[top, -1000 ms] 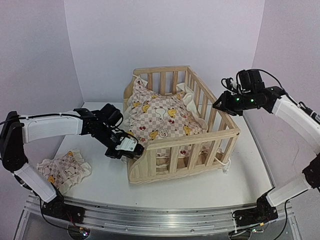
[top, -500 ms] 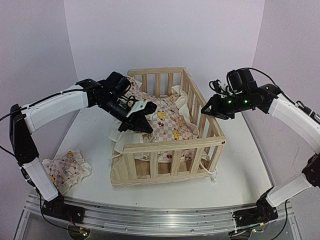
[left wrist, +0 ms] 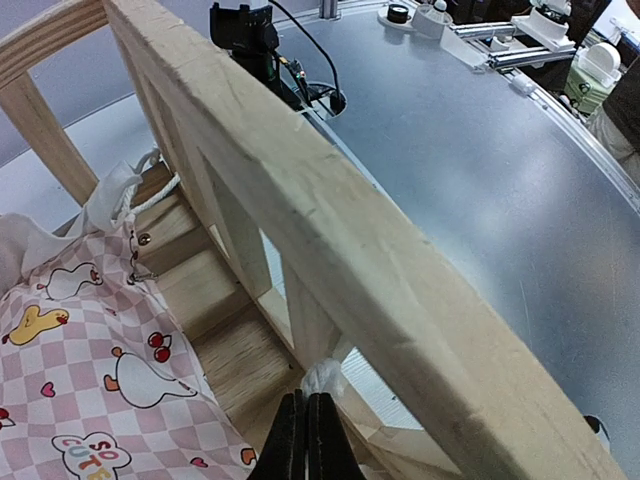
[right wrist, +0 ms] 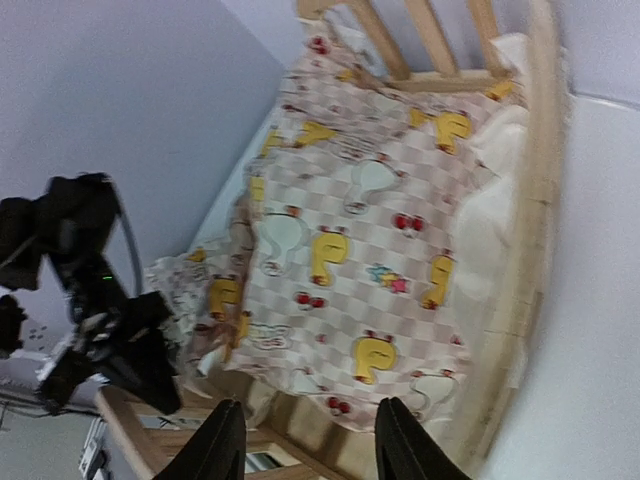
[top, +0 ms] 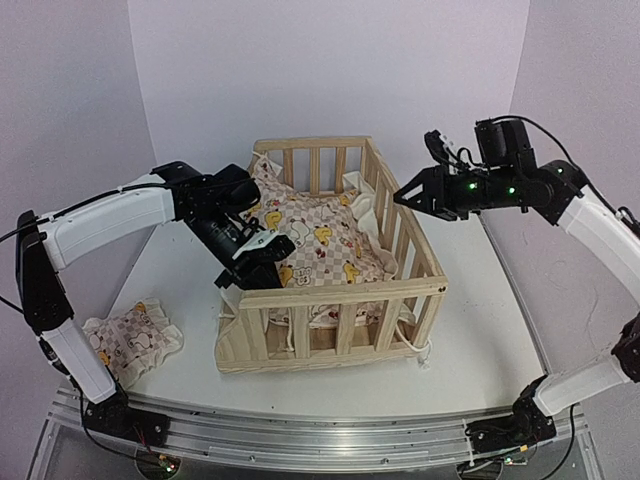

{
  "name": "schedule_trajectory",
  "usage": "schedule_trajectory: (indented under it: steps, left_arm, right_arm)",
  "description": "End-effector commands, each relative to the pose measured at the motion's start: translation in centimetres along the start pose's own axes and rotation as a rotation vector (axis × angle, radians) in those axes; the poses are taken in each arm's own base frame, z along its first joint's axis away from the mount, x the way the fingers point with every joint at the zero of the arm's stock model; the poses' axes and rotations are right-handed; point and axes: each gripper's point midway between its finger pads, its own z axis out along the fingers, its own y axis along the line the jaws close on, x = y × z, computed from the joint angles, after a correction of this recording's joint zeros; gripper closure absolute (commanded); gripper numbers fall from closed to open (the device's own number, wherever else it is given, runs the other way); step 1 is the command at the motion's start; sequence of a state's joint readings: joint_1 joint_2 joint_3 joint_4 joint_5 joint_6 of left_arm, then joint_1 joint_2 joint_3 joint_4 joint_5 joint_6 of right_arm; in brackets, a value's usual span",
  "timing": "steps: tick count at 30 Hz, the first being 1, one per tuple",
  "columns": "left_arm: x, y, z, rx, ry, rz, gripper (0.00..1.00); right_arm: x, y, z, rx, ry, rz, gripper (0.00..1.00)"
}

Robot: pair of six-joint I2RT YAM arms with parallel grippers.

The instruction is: Set up the pet bed

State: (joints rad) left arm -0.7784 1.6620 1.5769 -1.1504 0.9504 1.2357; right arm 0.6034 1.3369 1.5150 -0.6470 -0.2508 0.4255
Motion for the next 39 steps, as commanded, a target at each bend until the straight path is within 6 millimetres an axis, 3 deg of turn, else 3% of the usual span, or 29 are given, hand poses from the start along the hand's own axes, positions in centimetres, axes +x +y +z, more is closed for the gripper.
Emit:
schedule_trajectory:
  steps: [1,5,12,16,22,27,31,39]
  left_arm:
    - [-0.9,-0.8,0.2,0.021,-0.043,0.023,1.0]
    - [-0.9,-0.8,0.0,0.032,-0.039,0.027,1.0]
    - [-0.7,-0.7,-0.6,0.03,-0.043,0.027,1.0]
    - [-0.5,-1.3,-0.7,0.048,-0.036,0.039,1.0]
    - [0.0,-1.4,-0.6,0.029,-0.025,0.038,1.0]
    - [0.0,-1.7,-0.6,0.037,-0.031,0.053,1.0]
    - [0.2,-2.4,-0.6,0.062,-0.027,0.066,1.0]
    - [0.9,-3.3,-0.7,0.09,-0.021,0.092,1.0]
  right_arm:
    - [-0.4,8.7,-2.6,-0.304,-0.015,-0.111,0.52]
    - [4.2,11.6,-2.4,-0.363,0.052,-0.244,0.53]
    - [11.3,17.0,-1.5,-0.371,0.037,-0.446,0.65]
    - [16.3,18.6,0.1,-0.322,0.033,-0.553,0.72]
    - [21.5,18.7,4.0,-0.212,-0.249,-0.586,0.78]
    - [22.7,19.3,8.0,-0.153,-0.374,-0.605,0.78]
    - [22.8,16.9,9.9,-0.046,-0.418,-0.552,0.81]
    - [22.9,14.2,12.6,0.043,-0.433,-0.452,0.8]
